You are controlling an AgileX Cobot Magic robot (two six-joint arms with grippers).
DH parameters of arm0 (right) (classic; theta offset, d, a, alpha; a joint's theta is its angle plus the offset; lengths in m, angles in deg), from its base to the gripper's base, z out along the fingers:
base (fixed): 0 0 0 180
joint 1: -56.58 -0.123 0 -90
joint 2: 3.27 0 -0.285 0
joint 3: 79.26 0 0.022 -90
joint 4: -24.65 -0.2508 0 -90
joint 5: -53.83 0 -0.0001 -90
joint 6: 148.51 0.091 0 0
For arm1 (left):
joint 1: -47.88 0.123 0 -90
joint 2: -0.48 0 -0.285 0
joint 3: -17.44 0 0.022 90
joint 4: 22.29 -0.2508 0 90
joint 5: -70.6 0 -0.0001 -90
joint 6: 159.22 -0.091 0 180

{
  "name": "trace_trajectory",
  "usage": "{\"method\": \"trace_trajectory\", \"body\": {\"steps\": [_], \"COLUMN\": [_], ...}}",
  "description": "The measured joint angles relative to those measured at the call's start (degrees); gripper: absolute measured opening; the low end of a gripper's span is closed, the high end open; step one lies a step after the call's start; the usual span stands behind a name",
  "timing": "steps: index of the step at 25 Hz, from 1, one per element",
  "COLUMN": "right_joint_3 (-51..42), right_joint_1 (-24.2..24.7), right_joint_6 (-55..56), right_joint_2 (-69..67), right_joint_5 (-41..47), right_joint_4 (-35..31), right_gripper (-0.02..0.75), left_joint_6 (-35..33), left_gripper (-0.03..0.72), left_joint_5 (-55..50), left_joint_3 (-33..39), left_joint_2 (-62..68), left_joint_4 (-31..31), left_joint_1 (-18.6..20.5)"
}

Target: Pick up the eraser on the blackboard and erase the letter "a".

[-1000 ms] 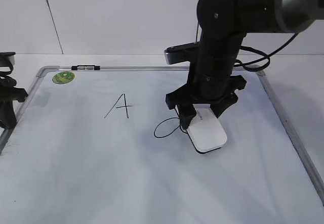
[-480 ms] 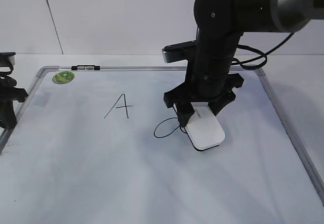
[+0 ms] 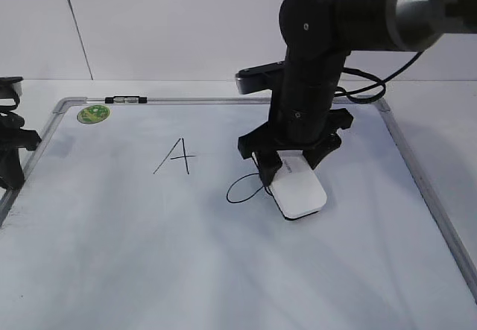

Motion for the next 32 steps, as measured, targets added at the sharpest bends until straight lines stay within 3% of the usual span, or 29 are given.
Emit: {"method": "trace_trajectory", "body": {"steps": [8, 21, 32], "right_joint_3": [7.29, 8.92, 9.02], "right_joint_1": [0.0, -0.41, -9.92], "right_joint_6": [0.0, -3.42, -3.75], "right_joint_2": [-5.14, -7.58, -7.84], "right_joint_5": [4.23, 6.01, 6.63], "right_joint_4": [0.1, -1.77, -2.24], "right_gripper": [0.572, 0.572, 0.572], "left_joint_6": [0.0, 0.0, 0.0], "left_gripper": [0.073, 0.073, 0.073], "left_joint_5": [0.0, 0.0, 0.1], "left_joint_3": [0.0, 0.0, 0.0], "left_joint_2": [0.0, 0.0, 0.0], "left_joint_4": [0.0, 0.11, 0.11], "left_joint_1": [0.0, 0.0, 0.0]}}
